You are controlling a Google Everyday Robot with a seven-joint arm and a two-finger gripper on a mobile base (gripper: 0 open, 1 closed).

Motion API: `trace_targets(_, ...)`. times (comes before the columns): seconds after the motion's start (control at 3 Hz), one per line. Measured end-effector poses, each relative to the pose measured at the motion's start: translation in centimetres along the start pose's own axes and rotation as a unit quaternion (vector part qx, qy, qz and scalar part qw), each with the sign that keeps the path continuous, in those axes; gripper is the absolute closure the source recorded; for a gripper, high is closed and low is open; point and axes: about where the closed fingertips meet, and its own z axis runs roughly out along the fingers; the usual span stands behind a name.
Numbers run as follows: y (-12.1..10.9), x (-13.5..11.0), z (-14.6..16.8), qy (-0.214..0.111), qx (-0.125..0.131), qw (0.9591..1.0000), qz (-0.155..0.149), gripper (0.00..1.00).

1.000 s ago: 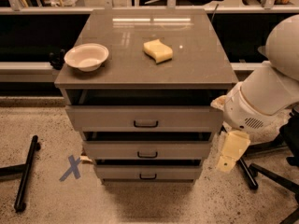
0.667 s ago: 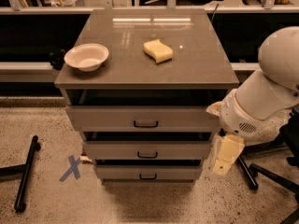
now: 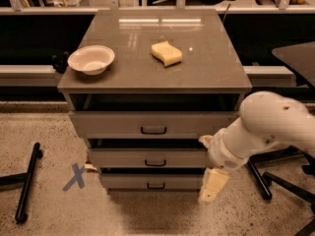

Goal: Open middle drawer

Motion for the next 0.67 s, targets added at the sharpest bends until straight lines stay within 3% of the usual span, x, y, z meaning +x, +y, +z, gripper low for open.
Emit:
trace_targets(0.33,-1.59,-0.1,7.86,-0.073,-0.007,0.9973,0.011,0.0)
trace_targets(0.67,-1.69,-0.03,7.93,-0.069,-0.006,0.9976,0.008,0.0)
